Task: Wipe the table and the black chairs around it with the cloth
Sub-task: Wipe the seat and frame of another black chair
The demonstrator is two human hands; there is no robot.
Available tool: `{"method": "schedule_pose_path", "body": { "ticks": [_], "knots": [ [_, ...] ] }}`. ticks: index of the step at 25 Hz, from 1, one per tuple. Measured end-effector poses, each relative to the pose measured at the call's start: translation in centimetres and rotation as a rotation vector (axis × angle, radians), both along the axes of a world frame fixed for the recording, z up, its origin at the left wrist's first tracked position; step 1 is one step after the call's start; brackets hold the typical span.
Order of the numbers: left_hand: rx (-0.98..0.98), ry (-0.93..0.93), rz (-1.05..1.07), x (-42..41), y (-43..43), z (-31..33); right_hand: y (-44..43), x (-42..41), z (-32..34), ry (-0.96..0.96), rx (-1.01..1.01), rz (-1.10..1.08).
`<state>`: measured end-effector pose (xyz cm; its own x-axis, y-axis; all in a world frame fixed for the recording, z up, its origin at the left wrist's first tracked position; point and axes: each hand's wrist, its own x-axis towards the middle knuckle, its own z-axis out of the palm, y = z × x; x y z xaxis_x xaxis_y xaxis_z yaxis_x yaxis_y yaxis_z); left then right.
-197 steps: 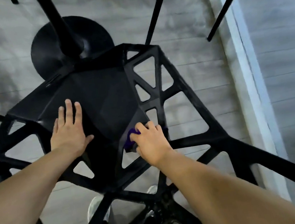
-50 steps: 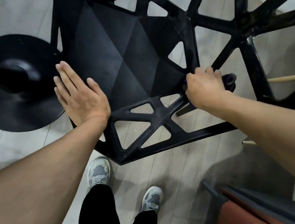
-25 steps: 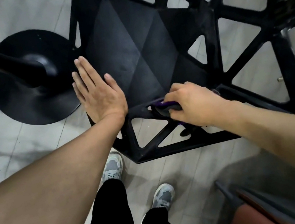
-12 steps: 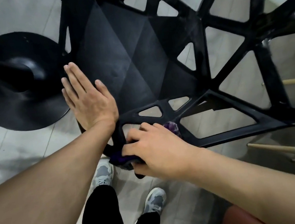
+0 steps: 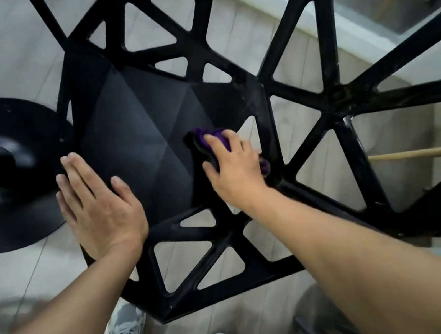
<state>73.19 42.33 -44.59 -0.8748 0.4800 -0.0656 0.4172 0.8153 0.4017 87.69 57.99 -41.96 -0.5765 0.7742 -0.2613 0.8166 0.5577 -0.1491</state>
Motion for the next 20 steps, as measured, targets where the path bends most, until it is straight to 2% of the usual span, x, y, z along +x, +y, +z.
{"method": "schedule_pose_path", "body": {
  "ticks": [3,5,6,8,10,13,16,20],
  "knots": [
    [-0.038,0.051,-0.028,0.3,-0.5,0.4,-2.4,2.8,0.8,0.067,-0.023,0.244],
    [-0.053,0.147,-0.148,0.4,-0.8,0.7,-1.8,4.4,1.6,0.06,-0.073,0.365],
    [-0.045,0.19,-0.286,0.1,-0.3,0.9,-0.5,4.5,1.7,0.084,-0.024,0.335],
    [-0.041,0.28,-0.65,-1.1,2.3,1.1,4.2,2.7,1.7,0.178,0.151,0.106],
    [-0.092,0.298,-0.835,-2.5,5.7,0.7,10.0,-0.1,1.4,0.229,0.269,-0.088],
    [-0.243,0.285,-0.872,-3.1,7.5,-0.3,13.5,-2.2,-1.0,0.189,0.29,-0.175],
    [-0.264,0.28,-0.865,-3.0,7.5,-0.8,9.8,-2.2,-3.6,0.195,0.363,-0.315],
    [-0.282,0.257,-0.87,-3.0,7.8,0.0,9.0,-1.9,-3.3,0.1,0.381,-0.252]
  ]
}}
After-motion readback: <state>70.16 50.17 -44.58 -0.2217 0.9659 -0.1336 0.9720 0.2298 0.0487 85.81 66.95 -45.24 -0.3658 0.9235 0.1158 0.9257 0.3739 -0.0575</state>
